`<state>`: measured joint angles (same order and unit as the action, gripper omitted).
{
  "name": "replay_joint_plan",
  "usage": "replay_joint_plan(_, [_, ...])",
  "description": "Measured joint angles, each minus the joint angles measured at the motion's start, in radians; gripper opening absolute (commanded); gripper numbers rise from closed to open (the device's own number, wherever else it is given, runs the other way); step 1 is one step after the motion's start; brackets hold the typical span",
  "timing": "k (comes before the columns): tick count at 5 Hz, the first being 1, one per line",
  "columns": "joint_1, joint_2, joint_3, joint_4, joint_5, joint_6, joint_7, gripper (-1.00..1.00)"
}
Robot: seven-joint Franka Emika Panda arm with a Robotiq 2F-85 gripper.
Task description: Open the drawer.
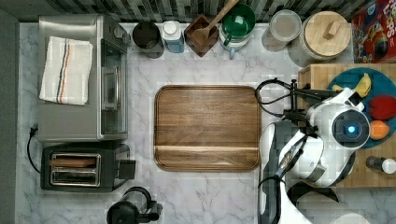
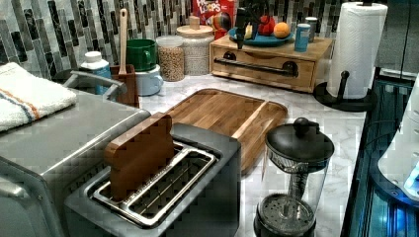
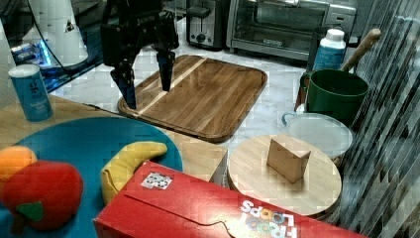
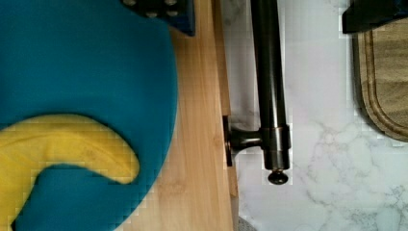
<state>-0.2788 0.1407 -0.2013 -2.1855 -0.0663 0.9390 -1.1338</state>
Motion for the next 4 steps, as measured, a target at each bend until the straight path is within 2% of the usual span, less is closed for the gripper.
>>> replay_joint_plan(4, [0.012,0.005,0.071,-0.109,-0.019,0.043,0.043,1.00])
